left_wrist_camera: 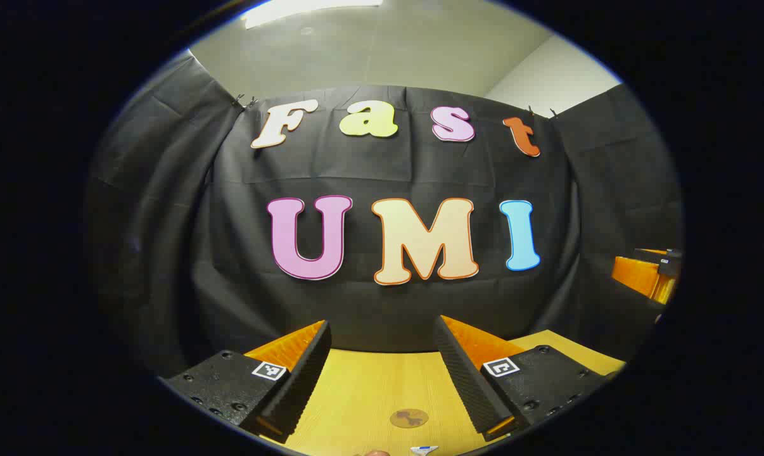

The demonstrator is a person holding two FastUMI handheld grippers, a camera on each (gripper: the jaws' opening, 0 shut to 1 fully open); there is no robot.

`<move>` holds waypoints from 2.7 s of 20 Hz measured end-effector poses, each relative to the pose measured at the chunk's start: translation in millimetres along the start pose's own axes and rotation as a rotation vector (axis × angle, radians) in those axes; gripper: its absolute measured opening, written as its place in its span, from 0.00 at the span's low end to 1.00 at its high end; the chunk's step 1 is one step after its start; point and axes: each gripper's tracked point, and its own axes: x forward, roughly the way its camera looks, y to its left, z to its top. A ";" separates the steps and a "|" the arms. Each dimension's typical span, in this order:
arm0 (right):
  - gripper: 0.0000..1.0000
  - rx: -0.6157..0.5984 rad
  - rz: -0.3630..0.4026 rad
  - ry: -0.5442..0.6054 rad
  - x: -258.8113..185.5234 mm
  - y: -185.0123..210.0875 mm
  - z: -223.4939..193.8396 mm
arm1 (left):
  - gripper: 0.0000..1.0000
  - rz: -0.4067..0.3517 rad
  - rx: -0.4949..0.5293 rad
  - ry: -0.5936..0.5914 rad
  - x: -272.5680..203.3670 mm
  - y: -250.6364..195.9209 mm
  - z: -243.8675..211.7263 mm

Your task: Put the toothbrush and toothpaste on the desktop into the cup, then pick up the cup and place it on the coaster on the desktop.

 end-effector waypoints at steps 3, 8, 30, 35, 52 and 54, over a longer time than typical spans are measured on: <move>0.99 -0.003 0.005 0.007 -1.1 0.0 -3.5 | 0.96 0.007 -0.002 0.002 -3.0 1.8 0.6; 0.99 -0.023 0.019 0.025 -5.8 2.0 -9.9 | 0.96 0.025 -0.008 0.001 -4.1 3.0 -0.7; 0.99 -0.043 0.112 0.379 -15.0 24.9 -139.6 | 0.99 0.040 0.011 -0.002 -27.5 18.3 1.7; 1.00 -0.088 0.152 0.481 -21.0 35.6 -180.5 | 0.99 0.060 0.022 -0.002 -31.1 26.5 3.5; 1.00 -0.123 0.161 0.980 -64.1 34.2 -331.2 | 0.99 0.106 0.043 0.038 -39.2 41.8 -10.1; 1.00 -0.129 0.162 1.044 -71.6 32.9 -348.4 | 1.00 0.111 0.042 0.048 -39.0 43.9 -13.5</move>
